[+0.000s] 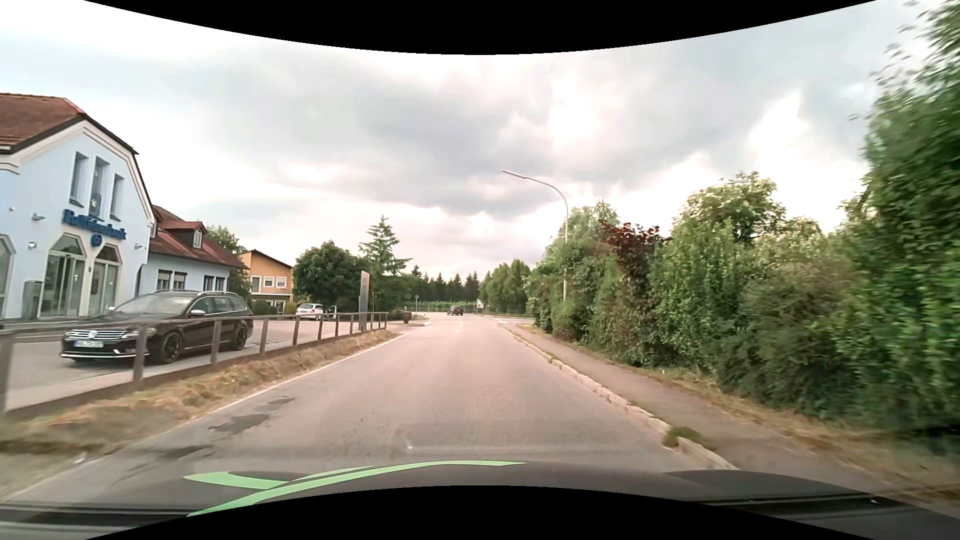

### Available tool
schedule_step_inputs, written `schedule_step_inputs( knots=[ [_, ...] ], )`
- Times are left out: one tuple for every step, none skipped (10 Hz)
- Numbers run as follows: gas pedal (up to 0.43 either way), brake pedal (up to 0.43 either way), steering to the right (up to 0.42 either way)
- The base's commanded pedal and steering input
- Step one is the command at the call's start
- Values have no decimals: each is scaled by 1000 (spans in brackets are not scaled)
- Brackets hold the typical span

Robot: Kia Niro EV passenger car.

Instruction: Follow the waypoints while adhering to traffic rules and regulations

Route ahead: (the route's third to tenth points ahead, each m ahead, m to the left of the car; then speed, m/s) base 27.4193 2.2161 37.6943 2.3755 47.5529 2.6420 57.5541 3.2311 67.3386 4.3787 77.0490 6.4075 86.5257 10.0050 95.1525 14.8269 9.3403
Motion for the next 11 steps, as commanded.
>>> schedule_step_inputs(
  knots=[
    [110,0,0],
    [110,0,0],
    [110,0,0],
    [110,0,3],
    [110,0,4],
    [110,0,4],
    [110,0,4],
    [110,0,4],
    [110,0,4],
    [110,0,4],
    [110,0,4]
  ],
)
